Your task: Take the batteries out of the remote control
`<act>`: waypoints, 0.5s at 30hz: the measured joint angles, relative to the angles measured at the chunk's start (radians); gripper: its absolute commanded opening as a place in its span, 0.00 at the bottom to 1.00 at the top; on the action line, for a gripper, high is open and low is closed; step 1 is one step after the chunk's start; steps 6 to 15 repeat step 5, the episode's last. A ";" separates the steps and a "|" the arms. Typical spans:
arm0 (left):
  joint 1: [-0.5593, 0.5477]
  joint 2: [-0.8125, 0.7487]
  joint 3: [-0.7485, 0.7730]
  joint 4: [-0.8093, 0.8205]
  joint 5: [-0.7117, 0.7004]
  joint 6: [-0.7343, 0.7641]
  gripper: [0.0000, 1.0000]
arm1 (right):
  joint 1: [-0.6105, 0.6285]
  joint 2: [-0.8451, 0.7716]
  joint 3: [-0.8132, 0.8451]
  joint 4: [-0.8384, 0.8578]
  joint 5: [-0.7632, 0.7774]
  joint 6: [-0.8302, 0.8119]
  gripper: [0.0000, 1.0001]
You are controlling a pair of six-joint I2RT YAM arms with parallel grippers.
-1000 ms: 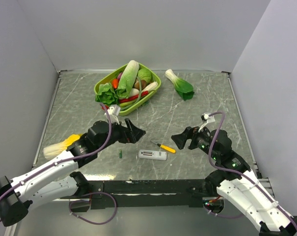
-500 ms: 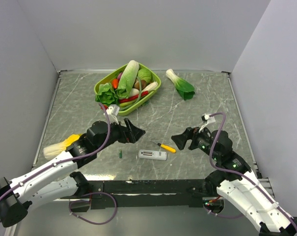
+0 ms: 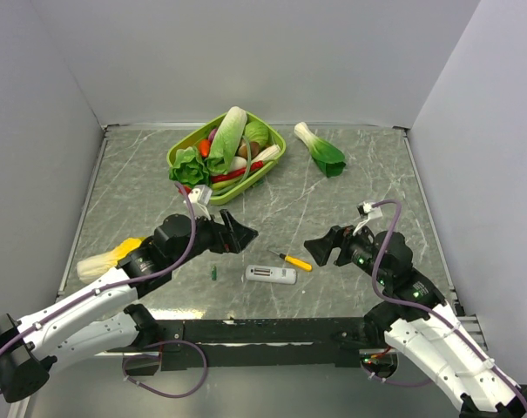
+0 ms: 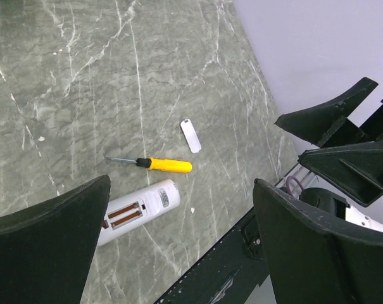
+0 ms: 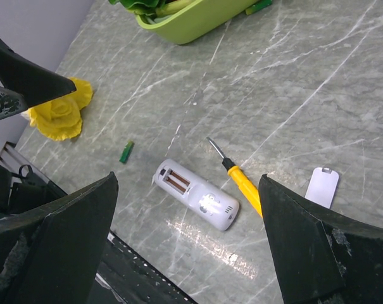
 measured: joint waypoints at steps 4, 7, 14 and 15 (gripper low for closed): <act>0.000 0.000 0.000 0.000 0.000 0.000 0.99 | 0.000 -0.001 -0.001 0.000 0.000 0.000 1.00; 0.000 0.000 0.000 0.000 0.000 0.000 0.99 | 0.000 -0.001 -0.001 0.000 0.000 0.000 1.00; 0.000 0.000 0.000 0.000 0.000 0.000 0.99 | 0.000 -0.001 -0.001 0.000 0.000 0.000 1.00; 0.000 0.000 0.000 0.000 0.000 0.000 0.99 | 0.000 -0.001 -0.001 0.000 0.000 0.000 1.00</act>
